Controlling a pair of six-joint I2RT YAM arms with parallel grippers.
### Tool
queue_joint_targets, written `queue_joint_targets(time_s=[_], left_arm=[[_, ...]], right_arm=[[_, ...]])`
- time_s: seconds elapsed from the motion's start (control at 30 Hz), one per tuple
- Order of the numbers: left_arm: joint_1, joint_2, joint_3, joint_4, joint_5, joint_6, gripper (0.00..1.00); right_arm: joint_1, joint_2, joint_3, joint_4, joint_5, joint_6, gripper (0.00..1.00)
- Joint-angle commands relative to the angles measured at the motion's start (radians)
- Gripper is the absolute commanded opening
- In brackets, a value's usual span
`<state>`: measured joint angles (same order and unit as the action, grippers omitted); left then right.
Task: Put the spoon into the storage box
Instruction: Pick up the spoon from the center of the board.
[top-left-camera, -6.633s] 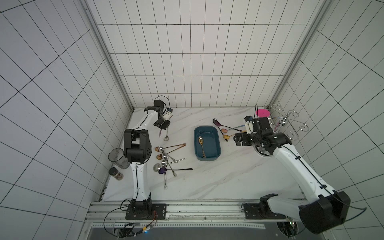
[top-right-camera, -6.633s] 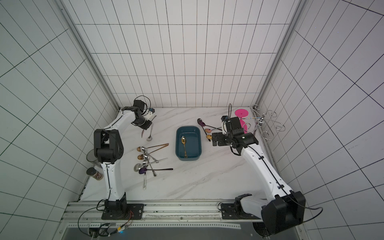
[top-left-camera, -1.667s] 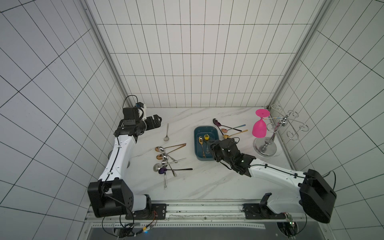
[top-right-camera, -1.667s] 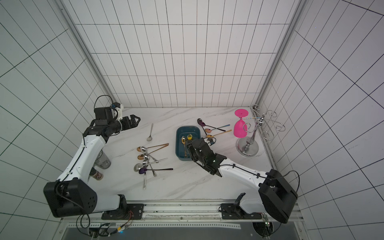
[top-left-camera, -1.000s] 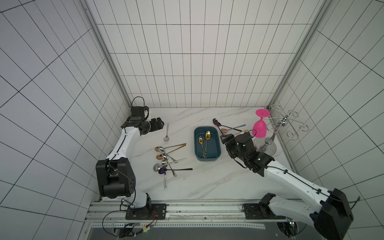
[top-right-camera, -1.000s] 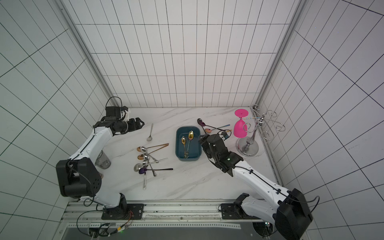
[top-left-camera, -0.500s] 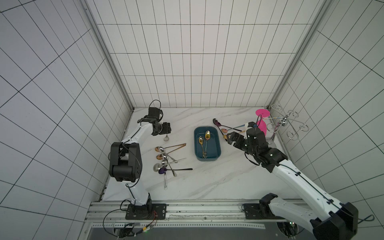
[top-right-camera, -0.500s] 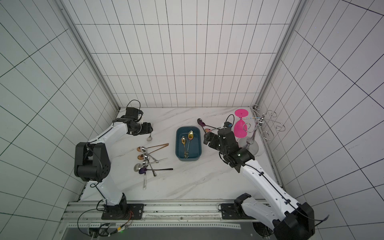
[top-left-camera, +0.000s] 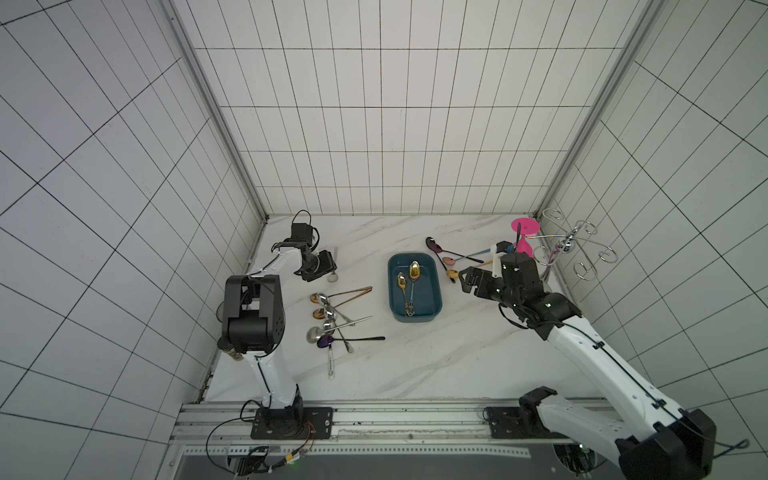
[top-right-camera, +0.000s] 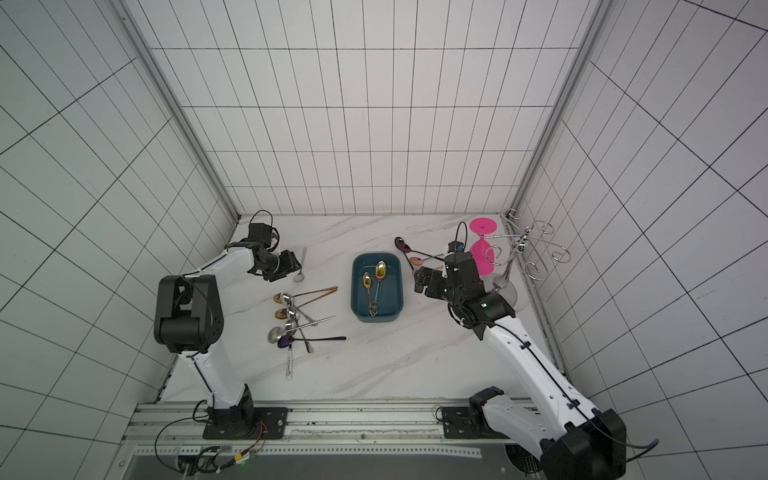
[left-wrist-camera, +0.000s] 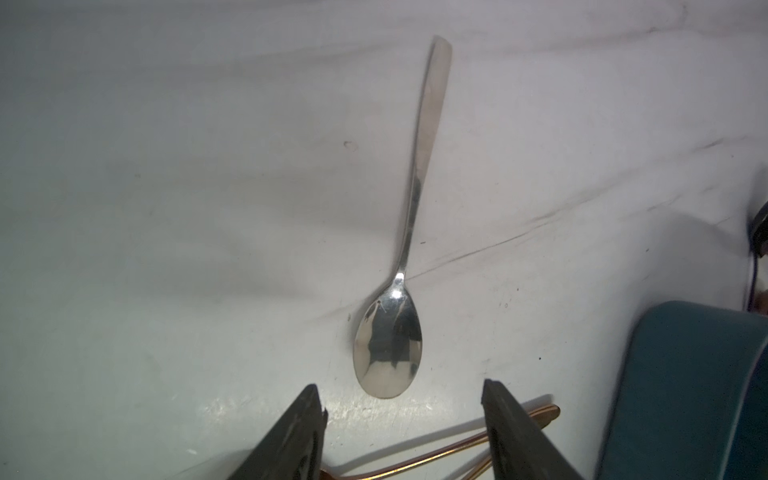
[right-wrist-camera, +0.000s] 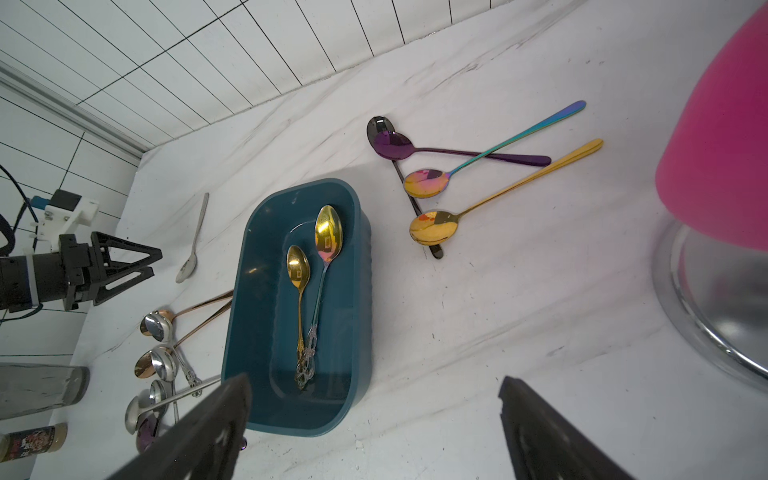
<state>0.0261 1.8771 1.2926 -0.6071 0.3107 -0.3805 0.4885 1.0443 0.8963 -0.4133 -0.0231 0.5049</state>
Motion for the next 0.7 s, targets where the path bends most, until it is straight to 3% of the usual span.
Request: queue_joint_targets(time_s=[0.0,0.3,0.67], left_arm=[[0.015,0.013,-0.047,0.107,0.146,-0.133,0.62],[0.060,0.059,-0.121,0.238,0.281,-0.298,0.59],[0.074,0.101,-0.185,0.313,0.298,-0.429,0.52]], right_arm=[[-0.023,-0.004,0.026,-0.016,-0.017,-0.029,0.97],[-0.041,-0.013,0.021,-0.020,-0.021,-0.019,0.97],[-0.051,-0.006,0.026,-0.023,-0.020,-0.016,0.97]])
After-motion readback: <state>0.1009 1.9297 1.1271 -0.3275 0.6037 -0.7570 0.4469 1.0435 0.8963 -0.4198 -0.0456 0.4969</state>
